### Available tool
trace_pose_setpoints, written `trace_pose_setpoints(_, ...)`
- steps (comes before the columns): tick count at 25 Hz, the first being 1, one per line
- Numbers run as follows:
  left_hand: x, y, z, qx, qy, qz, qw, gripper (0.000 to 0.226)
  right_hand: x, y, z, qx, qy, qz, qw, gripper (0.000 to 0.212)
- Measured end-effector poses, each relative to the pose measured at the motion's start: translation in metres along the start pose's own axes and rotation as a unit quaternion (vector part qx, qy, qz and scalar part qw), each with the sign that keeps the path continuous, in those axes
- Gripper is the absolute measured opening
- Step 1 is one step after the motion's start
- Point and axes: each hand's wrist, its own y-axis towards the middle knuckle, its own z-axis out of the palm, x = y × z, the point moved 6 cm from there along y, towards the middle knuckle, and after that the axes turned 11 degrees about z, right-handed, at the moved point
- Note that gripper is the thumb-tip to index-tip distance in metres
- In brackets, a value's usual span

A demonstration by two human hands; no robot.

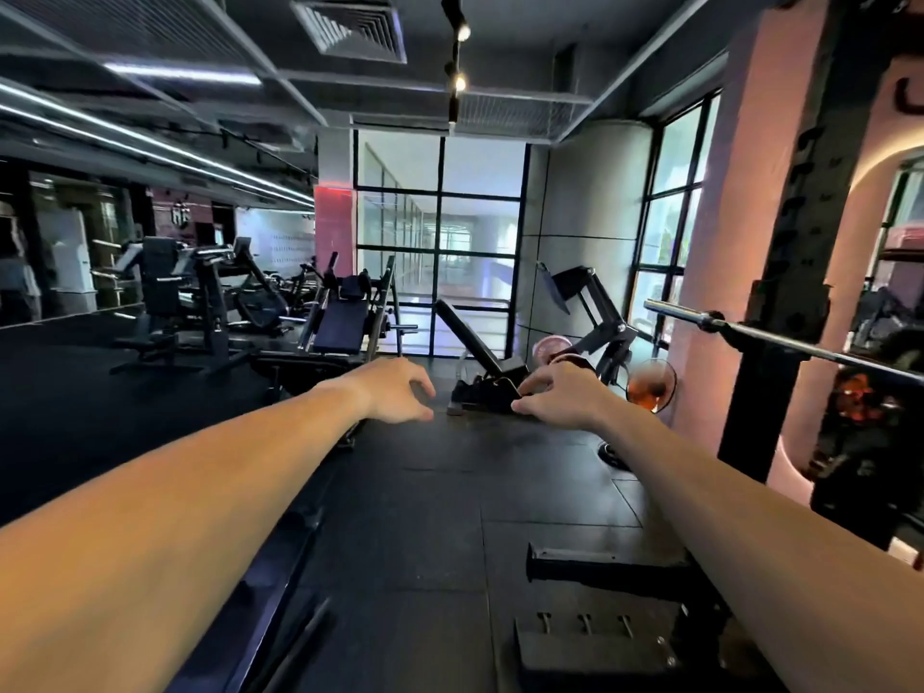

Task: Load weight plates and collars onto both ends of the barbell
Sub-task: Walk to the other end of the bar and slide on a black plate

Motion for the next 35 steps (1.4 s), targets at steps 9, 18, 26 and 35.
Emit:
trace_pose_setpoints(9,0.137,0.244,-0.005,-0.006,0.014,0.0,1.0,0.033,-0.02,0.271,0.048,-0.018,-0.002,-0.001,1.0,0.025)
trace_pose_setpoints(18,0.264,0.474,-0.013,-0.029,-0.014,-0.001,0.999,0.036,-0.044,0.538,0.096,-0.005,-0.021,0.017,1.0,0.026)
trace_pose_setpoints(26,0.407,0.71,-0.01,-0.021,-0.021,0.042,0.999,0.034,-0.06,0.788,0.147,-0.02,-0.011,0.059,0.998,0.032)
trace_pose_setpoints(35,0.467,0.994,0.019,0.012,-0.046,0.104,0.993,0.025,-0.137,1.015,0.134,-0.07,-0.009,0.132,0.989,0.028)
